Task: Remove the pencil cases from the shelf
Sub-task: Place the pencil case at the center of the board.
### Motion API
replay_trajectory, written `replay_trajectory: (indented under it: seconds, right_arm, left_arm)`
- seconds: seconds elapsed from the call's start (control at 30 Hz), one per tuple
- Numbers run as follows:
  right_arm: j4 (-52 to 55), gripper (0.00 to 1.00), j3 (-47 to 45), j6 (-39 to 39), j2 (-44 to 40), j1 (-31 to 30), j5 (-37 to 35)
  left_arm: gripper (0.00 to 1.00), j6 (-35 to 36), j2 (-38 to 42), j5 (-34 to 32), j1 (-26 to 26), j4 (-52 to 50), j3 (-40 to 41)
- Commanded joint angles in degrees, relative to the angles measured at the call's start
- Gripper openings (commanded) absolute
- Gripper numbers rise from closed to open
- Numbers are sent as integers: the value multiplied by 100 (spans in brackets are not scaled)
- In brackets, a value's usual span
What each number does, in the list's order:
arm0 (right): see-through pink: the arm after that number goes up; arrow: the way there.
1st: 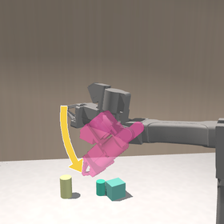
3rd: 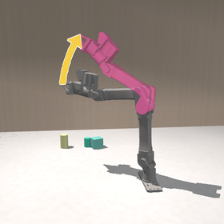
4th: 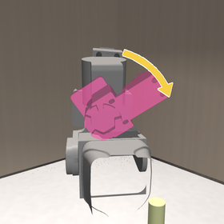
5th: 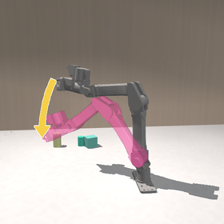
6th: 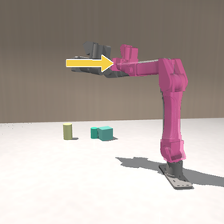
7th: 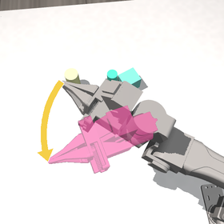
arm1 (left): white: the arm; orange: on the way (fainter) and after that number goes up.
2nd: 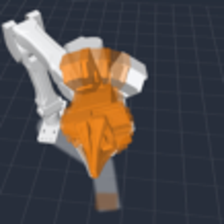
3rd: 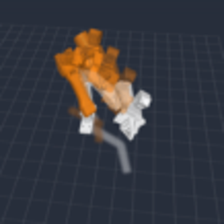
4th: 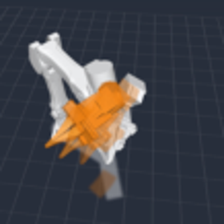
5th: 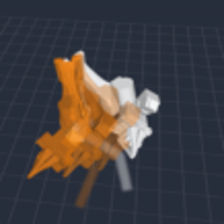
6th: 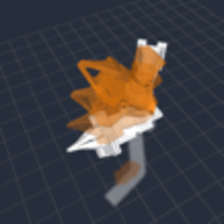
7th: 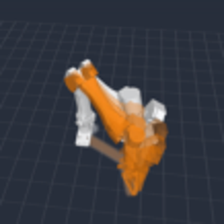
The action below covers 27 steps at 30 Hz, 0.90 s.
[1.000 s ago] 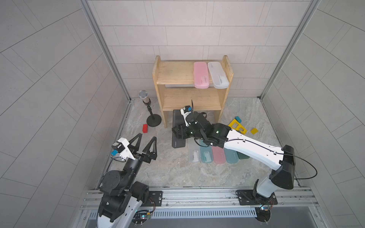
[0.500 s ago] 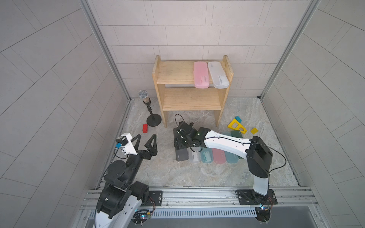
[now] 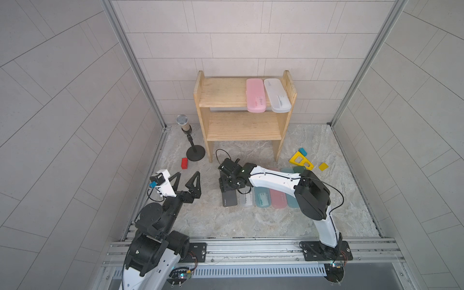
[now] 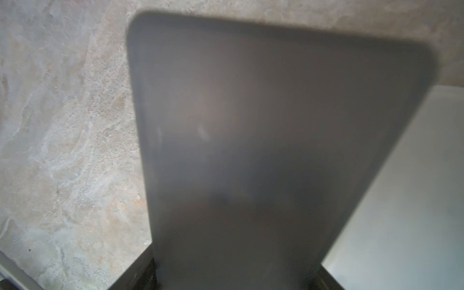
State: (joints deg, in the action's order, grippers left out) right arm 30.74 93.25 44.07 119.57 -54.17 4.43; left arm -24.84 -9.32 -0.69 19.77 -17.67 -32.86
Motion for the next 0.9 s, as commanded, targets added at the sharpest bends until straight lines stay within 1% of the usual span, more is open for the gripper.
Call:
replay_trajectory:
  seconds: [0.0,0.13,0.23,0.47,0.57,0.63,0.73,0.87]
  right_arm:
    - [64,73,-48,66,50,36,-213]
    - [23,80,-115,92,59,73,-281]
    - [-10,88,-102,136,18,72,-420]
    - [183,100,164,-82,11,33,-591]
    - [158,100,470,-354,-18,-141,-666]
    - [123,100,781,-430,110,-220,-395]
    - [57,100,1184,-289,382,-256,21]
    - [9,100,1556,-250,672,-331,3]
  left_arm:
    - [100,9,71,-2,-12,-65,36]
    - [100,-11,122,-40,-9,-70,34]
    - [100,-32,111,-65,-11,-31,17]
    - [100,-65,114,-156,-12,44,18]
    - [100,-47,184,-228,-13,21,8]
    - [100,-47,211,-294,-17,-21,-9]
    - [100,-55,219,-398,-12,-147,-82]
    - [100,23,361,-526,-10,-202,-63]
